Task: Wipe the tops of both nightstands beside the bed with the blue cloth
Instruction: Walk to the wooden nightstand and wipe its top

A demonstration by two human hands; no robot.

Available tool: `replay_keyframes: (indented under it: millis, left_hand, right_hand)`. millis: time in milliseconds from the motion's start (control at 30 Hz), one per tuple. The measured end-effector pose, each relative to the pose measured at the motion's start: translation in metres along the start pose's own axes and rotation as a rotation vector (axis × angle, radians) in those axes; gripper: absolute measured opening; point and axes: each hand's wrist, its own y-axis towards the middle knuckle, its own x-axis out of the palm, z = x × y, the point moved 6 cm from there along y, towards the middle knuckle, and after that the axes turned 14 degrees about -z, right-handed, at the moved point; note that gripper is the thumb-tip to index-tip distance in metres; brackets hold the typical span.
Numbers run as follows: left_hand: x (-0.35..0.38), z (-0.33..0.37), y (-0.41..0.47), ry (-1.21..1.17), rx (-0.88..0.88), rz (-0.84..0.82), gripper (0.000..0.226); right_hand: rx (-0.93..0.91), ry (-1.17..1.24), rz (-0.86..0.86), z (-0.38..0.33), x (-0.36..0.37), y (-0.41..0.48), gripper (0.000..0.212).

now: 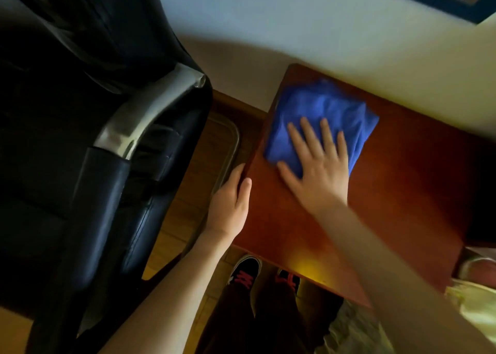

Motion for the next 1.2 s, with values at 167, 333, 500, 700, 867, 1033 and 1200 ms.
replay_keyframes:
  millis: [167,333,500,700,867,1033,1200]
  left_hand:
    - [0.001,0.003,0.001,-0.005,-0.018,-0.006,0.053]
    - [-0.001,0.005,0.001,-0.001,0.000,0.010,0.046]
    - [0.001,-0.002,0.003,-0.040,0.004,0.009,0.051]
    - [0.003,-0.008,0.005,-0.044,0.031,0.019,0.058]
    - [0.003,-0.005,0.005,-0.016,0.032,0.036,0.049]
    - [0.003,-0.002,0.003,0.003,0.043,0.024,0.044]
    - [0.003,-0.001,0.002,-0.002,0.022,0.002,0.047]
  right_hand:
    - [-0.024,0.043,-0.109,-0.021,0.037,-0.085,0.067]
    - [0.031,0.100,-0.033,-0.033,0.032,-0.107,0.060]
    - [0.025,0.006,-0.018,-0.028,0.028,-0.049,0.069]
    - [0.109,0.041,0.092,0.011,-0.007,0.031,0.067]
    - [0.151,0.060,0.069,0.046,-0.034,0.077,0.068]
    - [0.172,0.051,0.052,0.034,-0.020,0.041,0.069]
    - [0.135,0.067,0.019,-0.005,0.029,-0.072,0.069]
